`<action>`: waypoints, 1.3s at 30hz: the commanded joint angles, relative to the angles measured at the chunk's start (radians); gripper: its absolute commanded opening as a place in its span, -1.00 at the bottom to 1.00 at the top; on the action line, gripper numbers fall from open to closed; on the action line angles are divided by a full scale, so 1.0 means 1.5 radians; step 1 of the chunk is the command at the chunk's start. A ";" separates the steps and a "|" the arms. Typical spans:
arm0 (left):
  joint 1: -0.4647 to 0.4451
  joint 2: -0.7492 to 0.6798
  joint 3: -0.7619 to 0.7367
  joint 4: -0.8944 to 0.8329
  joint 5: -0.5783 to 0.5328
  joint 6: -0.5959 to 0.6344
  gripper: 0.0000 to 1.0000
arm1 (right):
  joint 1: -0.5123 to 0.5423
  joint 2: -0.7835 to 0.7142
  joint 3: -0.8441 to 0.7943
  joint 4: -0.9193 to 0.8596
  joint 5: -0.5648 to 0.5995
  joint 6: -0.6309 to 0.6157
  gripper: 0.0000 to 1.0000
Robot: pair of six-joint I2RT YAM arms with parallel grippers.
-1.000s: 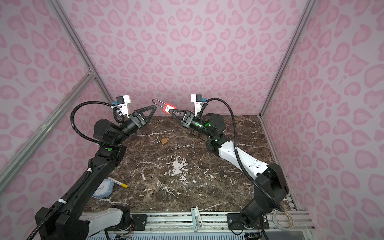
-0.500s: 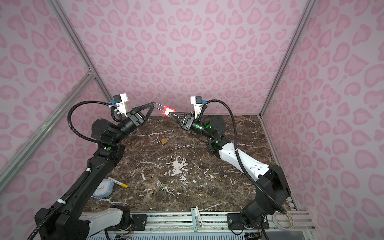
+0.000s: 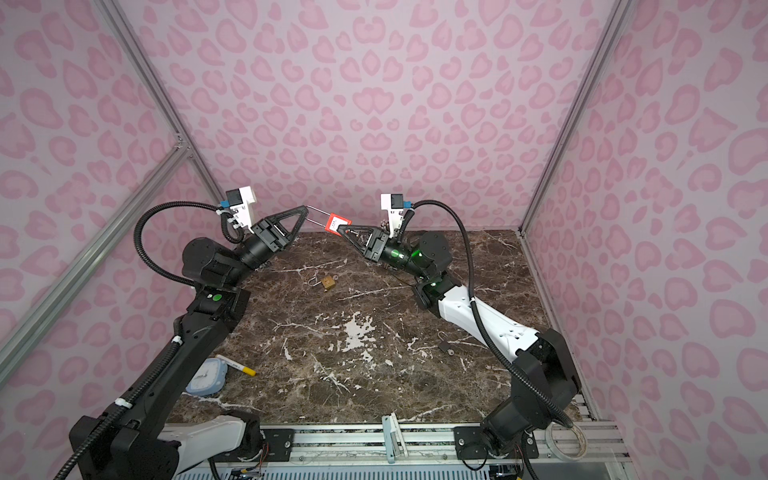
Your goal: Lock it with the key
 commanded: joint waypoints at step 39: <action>-0.003 -0.011 -0.020 0.014 0.065 0.073 -0.92 | 0.012 0.025 0.058 0.011 -0.062 0.029 -0.80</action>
